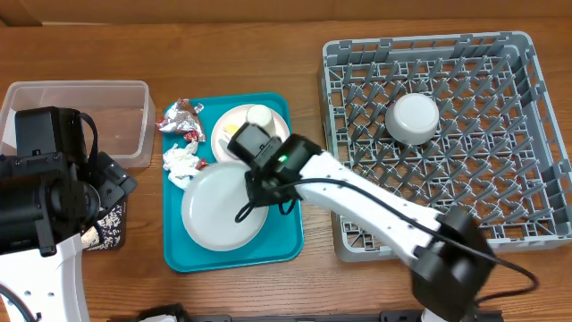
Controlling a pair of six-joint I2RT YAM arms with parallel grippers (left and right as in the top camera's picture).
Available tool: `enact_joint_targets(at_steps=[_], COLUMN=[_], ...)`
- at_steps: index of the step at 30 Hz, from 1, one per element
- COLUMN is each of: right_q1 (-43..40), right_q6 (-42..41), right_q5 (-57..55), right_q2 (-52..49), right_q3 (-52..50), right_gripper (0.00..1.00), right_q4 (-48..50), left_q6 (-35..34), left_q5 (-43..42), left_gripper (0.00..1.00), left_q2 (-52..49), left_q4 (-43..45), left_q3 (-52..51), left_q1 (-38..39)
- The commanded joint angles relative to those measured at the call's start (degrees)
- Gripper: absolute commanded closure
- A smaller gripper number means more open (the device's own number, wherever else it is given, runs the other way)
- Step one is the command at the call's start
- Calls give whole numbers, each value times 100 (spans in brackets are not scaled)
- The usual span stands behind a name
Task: Sort waste into correct bins and load items into the dishwasher rack
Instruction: 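Lift the plate with the right gripper and carry it into the grey rack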
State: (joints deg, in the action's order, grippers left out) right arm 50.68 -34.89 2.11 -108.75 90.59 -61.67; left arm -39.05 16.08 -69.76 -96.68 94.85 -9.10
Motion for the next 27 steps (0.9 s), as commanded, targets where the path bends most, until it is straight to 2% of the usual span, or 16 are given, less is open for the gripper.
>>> enact_joint_targets(at_steps=[1, 9, 14, 20, 27], right_q1=[-304, -1558, -2542, -3075, -3093], right_q6=[133, 605, 1095, 1792, 1709], right_q5=[-103, -863, -2173, -3233, -4277], right_q2=[949, 2227, 2782, 2653, 1869], right_q3=[503, 732, 732, 726, 726], right_gripper=[96, 96, 96, 96, 96], right_q4=[-205, -769, -710, -282, 116], left_q6=[-39, -39, -39, -39, -39], left_q5=[-7, -35, -52, -68, -114], left_gripper=[0, 0, 0, 0, 0], left_q2=[2, 2, 0, 0, 0], left_q4=[-7, 2, 7, 85, 367], left_q3=[2, 2, 2, -42, -627], left_q1=[-31, -31, -31, -31, -31])
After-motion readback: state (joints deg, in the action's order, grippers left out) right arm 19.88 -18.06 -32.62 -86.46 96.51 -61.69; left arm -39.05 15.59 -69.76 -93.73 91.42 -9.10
